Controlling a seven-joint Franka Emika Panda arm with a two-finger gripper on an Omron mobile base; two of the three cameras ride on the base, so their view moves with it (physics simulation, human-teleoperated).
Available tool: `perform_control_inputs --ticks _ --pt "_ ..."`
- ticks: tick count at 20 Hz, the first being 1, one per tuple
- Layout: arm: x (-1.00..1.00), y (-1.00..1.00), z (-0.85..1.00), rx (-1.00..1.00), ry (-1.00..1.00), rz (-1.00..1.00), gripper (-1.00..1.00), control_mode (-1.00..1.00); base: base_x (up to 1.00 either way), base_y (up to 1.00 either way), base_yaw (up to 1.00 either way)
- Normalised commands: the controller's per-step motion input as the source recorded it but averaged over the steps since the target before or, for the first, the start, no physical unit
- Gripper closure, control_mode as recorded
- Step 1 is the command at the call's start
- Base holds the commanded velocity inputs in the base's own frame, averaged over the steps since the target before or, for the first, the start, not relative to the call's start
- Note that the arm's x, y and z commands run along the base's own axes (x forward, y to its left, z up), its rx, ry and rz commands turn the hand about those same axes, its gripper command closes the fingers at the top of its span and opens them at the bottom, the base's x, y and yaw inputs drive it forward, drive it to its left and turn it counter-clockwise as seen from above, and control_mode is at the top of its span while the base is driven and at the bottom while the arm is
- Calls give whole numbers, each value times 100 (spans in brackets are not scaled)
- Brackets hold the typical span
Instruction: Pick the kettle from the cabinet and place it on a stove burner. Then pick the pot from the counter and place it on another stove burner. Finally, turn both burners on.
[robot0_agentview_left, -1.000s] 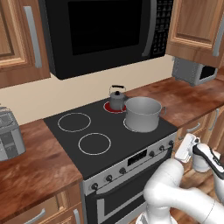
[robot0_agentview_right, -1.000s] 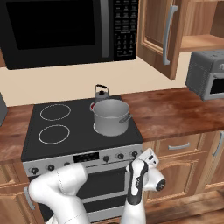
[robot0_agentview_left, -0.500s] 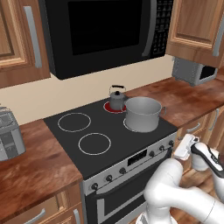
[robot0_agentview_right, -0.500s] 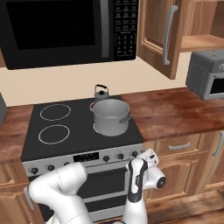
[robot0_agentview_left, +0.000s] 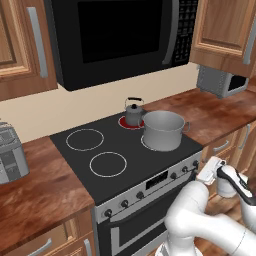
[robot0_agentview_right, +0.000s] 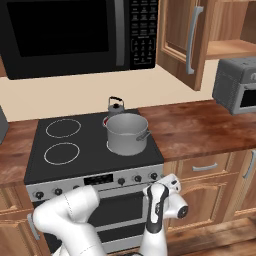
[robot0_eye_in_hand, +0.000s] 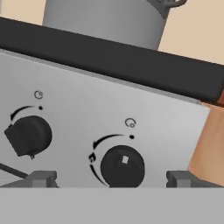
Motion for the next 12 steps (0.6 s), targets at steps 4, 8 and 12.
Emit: perform_control_inputs --ticks 4,8,12 --pt "13 -5 -11 3 0 0 -100 -100 0 0 0" --pt "16 -2 -5 2 0 0 -100 -100 0 0 0" --pt "16 -9 0 1 0 0 -100 -100 0 0 0"
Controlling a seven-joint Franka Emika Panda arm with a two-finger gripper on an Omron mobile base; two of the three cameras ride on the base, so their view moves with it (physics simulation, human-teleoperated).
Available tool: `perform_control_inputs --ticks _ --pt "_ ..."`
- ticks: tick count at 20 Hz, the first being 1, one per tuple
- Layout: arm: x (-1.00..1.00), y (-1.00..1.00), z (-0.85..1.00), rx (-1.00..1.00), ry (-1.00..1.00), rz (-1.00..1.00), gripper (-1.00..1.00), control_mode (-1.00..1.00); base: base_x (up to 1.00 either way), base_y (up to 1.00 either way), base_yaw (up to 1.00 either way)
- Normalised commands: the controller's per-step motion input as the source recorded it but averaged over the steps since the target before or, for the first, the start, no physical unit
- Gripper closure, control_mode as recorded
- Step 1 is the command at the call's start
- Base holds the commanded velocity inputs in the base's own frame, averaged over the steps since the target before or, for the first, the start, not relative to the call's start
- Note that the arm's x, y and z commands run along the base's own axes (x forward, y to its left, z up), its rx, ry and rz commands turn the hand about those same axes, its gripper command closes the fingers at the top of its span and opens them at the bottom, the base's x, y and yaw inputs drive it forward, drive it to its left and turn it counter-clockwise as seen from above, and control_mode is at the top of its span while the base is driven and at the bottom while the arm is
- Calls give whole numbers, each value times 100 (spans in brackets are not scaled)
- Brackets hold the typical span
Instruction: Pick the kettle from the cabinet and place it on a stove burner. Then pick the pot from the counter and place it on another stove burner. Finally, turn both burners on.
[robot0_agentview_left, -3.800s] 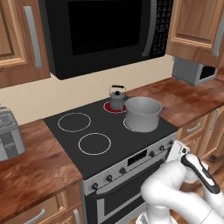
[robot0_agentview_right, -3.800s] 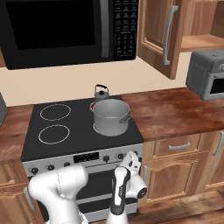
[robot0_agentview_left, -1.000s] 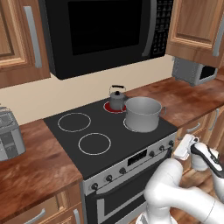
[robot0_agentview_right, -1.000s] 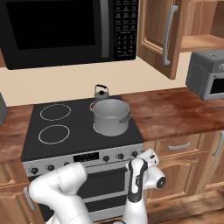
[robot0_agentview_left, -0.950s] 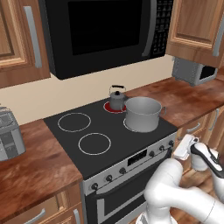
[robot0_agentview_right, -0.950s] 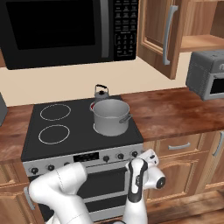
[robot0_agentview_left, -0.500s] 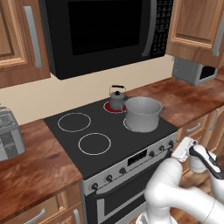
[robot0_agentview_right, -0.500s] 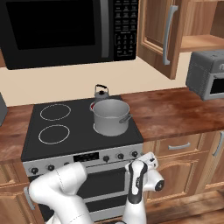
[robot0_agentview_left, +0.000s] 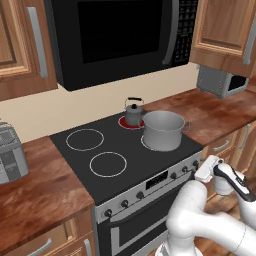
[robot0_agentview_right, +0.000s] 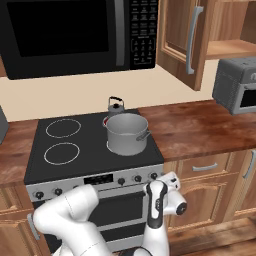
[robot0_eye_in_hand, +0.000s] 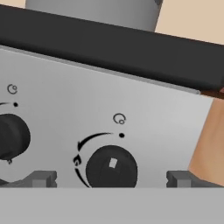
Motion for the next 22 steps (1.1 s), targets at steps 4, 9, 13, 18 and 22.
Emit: perform_control_inputs --ticks 4,9,13,18,22 --pt "10 -11 -2 1 0 0 -100 -100 0 0 0" --pt "2 -1 -4 1 0 0 -100 -100 0 0 0" --pt "0 7 0 1 0 0 100 -100 0 0 0" --pt "0 14 0 0 0 0 100 -100 0 0 0" --pt "0 16 0 0 -1 0 100 -100 0 0 0"
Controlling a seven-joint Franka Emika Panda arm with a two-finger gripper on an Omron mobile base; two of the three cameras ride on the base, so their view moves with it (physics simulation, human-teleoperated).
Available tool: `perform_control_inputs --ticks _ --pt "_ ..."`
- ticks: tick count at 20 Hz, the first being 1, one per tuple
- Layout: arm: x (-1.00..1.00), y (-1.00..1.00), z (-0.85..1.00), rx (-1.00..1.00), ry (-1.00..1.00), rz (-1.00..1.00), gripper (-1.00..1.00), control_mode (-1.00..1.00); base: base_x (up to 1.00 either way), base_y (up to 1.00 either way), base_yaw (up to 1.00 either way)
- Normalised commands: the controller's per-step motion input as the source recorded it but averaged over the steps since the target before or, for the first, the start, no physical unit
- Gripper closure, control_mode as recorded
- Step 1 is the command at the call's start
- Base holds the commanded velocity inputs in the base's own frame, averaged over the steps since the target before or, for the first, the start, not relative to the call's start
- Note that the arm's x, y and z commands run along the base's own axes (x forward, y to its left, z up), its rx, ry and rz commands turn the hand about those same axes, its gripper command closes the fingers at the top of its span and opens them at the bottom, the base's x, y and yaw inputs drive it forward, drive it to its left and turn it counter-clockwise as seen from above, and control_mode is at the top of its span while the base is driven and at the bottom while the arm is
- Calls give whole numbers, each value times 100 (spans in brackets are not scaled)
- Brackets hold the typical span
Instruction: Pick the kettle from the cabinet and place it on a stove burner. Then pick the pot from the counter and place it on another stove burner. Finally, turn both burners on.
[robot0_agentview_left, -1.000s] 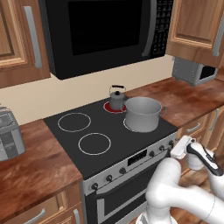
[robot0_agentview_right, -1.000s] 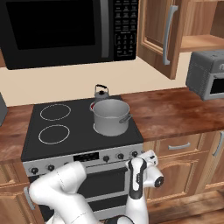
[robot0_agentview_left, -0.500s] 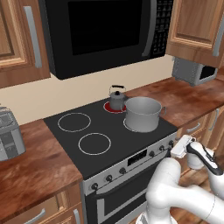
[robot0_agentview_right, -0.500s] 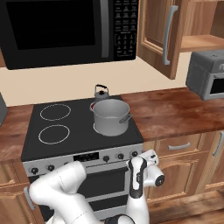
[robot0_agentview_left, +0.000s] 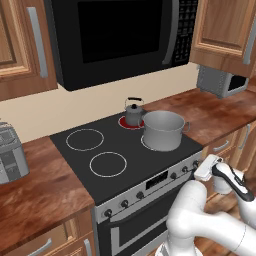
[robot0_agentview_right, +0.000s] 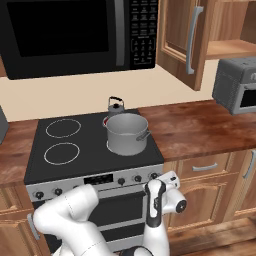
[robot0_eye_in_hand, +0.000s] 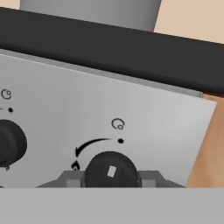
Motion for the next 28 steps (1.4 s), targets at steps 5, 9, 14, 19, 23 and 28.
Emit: perform_control_inputs --ticks 5,9,14,19,23,28 --pt "0 18 -1 0 0 0 100 -100 0 0 0" --pt "0 7 -1 -1 0 0 100 -100 0 0 0" --pt "0 2 0 -2 -1 0 100 -100 0 0 0" --pt "0 0 0 -4 -7 0 100 -100 0 0 0" --pt "0 0 0 -11 -13 1 100 -100 0 0 0" --pt "0 0 0 -12 -14 1 100 -100 0 0 0"
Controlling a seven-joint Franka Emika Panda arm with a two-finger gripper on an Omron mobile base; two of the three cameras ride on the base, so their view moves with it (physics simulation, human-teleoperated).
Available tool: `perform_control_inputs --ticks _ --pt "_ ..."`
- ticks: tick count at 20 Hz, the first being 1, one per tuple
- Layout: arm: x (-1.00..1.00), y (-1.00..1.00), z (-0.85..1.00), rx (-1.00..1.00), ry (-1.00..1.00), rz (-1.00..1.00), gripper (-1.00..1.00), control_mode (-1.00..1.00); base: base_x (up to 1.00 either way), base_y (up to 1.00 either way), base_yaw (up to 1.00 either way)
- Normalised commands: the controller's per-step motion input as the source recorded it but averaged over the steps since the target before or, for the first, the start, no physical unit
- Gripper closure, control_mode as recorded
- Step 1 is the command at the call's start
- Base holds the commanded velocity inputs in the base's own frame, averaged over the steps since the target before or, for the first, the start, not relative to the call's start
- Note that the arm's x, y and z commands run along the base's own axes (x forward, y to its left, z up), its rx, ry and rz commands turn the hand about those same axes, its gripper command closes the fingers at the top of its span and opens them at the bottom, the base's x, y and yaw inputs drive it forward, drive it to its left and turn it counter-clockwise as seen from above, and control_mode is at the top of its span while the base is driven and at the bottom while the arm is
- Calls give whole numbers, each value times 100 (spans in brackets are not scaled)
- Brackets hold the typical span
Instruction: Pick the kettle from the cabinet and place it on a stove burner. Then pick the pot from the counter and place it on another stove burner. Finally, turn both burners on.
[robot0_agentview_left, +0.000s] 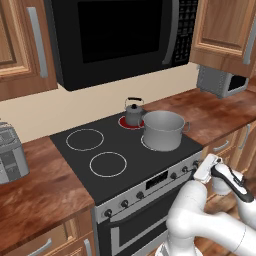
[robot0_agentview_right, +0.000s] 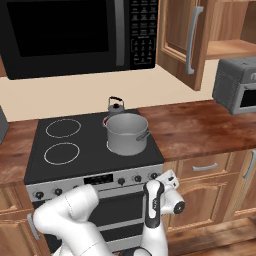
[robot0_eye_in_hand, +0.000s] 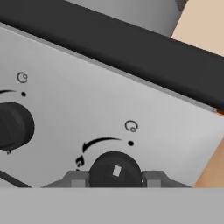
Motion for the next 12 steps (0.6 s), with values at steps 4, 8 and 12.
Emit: perform_control_inputs --ticks 4,8,12 --pt "0 0 0 -13 -11 2 100 -100 0 0 0" --pt "0 -2 0 -12 -10 3 100 -100 0 0 0" --pt "0 -1 1 -13 -9 3 100 -100 0 0 0"
